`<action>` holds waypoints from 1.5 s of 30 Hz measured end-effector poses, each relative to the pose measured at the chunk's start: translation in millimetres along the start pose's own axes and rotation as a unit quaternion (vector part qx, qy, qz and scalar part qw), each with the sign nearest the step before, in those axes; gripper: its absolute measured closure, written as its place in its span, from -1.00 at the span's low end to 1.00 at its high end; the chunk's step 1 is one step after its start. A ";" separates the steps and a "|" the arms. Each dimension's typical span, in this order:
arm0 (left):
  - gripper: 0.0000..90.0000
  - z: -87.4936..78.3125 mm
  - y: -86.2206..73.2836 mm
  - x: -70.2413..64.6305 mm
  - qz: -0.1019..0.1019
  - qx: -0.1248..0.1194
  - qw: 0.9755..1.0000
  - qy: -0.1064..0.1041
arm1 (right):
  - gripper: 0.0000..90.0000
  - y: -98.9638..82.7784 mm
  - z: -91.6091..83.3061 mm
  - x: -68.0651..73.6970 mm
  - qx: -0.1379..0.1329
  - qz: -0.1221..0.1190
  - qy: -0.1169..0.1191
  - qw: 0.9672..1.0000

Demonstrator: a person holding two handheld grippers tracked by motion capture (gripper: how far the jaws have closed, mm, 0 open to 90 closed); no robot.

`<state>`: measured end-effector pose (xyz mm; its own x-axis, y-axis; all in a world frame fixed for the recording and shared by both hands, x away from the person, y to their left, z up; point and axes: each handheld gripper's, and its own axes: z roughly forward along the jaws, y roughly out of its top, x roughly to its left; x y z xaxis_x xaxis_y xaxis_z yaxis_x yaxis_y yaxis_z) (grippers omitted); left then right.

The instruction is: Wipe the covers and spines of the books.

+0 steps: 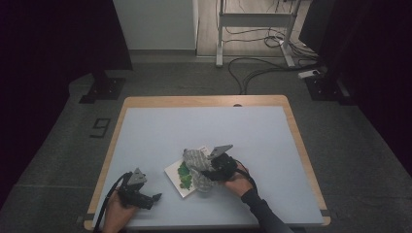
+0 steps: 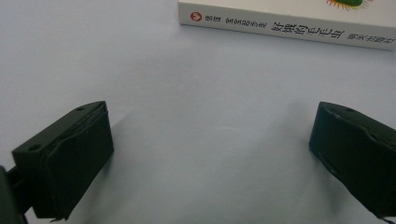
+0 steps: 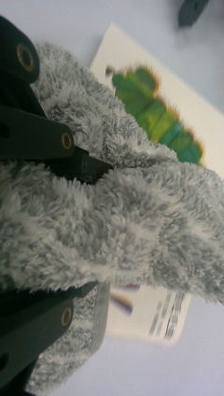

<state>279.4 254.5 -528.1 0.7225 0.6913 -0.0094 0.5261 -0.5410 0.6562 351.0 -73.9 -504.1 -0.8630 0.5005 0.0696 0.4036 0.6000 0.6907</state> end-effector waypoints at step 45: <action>-1.00 0.0 0.0 0.1 0.000 0.001 1.000 0.000 | 0.28 28.6 31.4 48.5 0.001 -0.049 0.060 0.997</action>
<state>279.5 254.6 -528.1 0.7230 0.6908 -0.0087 0.5259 -0.5422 0.6554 330.2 -12.9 -503.6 -0.9285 0.3608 0.0877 0.3158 0.6434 0.6973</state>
